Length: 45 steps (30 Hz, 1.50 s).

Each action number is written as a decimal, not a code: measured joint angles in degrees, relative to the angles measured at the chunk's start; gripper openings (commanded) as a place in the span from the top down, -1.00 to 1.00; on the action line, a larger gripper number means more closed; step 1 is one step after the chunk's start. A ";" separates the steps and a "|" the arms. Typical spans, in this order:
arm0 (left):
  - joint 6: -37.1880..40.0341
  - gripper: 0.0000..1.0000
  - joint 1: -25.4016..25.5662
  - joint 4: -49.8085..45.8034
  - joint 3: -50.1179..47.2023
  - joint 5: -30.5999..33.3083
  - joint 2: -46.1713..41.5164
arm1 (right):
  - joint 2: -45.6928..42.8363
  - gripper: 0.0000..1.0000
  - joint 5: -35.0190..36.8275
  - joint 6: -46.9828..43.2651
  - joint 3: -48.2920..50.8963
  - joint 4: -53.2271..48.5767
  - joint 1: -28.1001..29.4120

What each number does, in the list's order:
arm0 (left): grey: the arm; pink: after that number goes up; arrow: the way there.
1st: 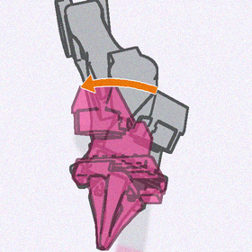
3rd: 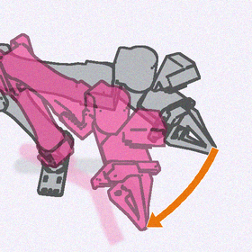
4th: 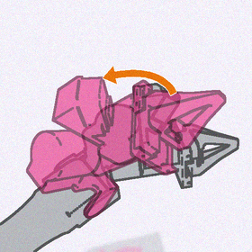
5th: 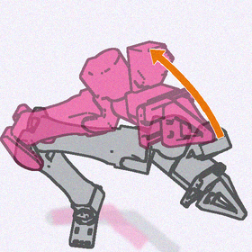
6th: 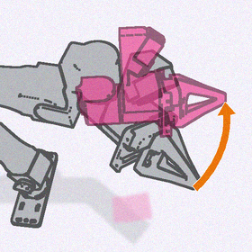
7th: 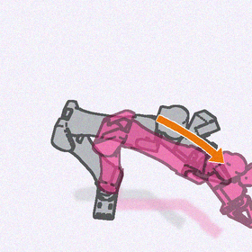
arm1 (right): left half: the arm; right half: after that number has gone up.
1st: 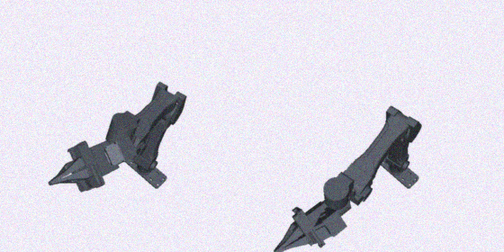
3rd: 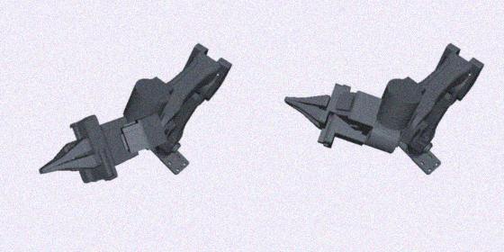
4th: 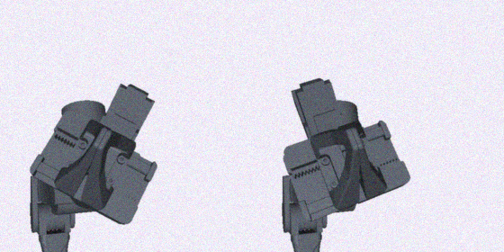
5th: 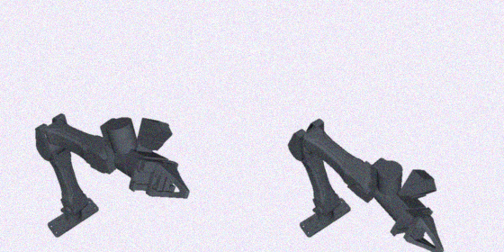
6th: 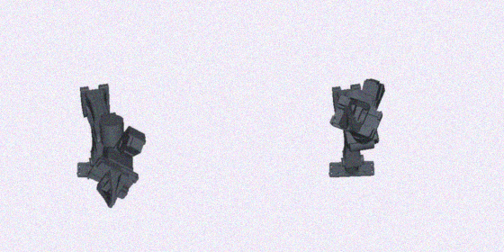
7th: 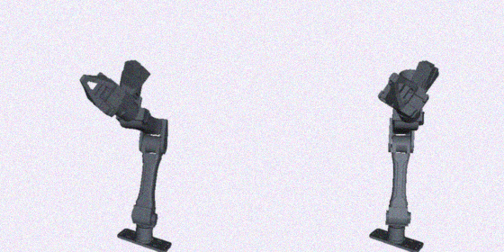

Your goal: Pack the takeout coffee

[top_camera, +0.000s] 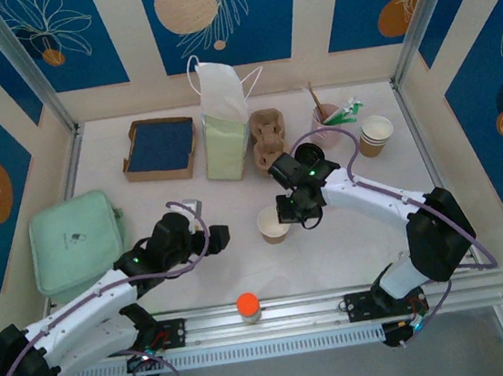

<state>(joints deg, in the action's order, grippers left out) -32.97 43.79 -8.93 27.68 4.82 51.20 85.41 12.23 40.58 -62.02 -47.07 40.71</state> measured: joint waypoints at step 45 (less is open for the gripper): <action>0.02 -0.83 1.40 -0.50 1.01 1.73 -0.90 | -12.76 0.14 3.74 -7.52 -5.27 0.04 -13.16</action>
<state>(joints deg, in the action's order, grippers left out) -32.95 45.19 -9.43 28.69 6.55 50.30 72.64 15.97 33.06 -67.29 -47.03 27.55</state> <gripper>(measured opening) 0.917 0.414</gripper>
